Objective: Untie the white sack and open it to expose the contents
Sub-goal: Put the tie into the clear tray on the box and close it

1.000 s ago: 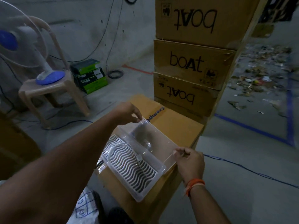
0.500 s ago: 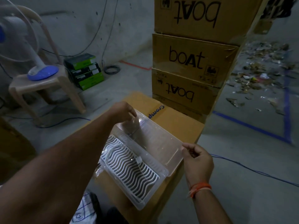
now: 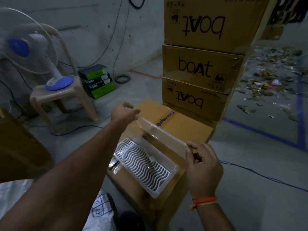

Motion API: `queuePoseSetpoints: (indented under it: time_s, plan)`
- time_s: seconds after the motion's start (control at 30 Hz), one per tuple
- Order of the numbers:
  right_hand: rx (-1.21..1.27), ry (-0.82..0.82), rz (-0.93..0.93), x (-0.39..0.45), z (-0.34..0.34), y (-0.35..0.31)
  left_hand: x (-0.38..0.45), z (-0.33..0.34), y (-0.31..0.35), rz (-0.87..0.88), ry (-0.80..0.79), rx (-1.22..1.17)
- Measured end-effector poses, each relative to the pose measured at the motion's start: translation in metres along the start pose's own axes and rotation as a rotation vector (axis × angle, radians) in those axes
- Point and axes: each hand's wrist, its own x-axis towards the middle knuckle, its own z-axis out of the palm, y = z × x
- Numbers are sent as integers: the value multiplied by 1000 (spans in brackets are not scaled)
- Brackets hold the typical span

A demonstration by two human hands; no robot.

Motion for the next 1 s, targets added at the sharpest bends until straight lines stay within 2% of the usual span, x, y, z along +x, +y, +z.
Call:
queuePoseSetpoints:
  time_s: [0.07, 0.13, 0.27, 0.37, 0.47, 0.7, 0.83, 1.0]
  plan:
    - [30, -40, 16, -7, -4, -9, -4, -6, -5, -10, 74, 40]
    - [118, -84, 141, -15, -8, -19, -8, -17, -11, -42, 120, 33]
    - [415, -88, 612, -30, -10, -33, -23, -41, -21, -105, 64, -121]
    - [442, -103, 710, -37, -13, -43, -41, -58, -26, -80, 10, -176]
    - [413, -202, 666, -48, -17, -56, -57, -74, -32, 16, -20, -173]
    - [-192, -403, 227, -76, -17, -72, -78, -94, -55, 159, 65, 108]
    - [-375, -563, 163, -84, -12, -71, -80, -101, -74, 90, 91, 186]
    - [-473, -638, 172, -84, -7, -68, -83, -104, -85, 51, 83, 138]
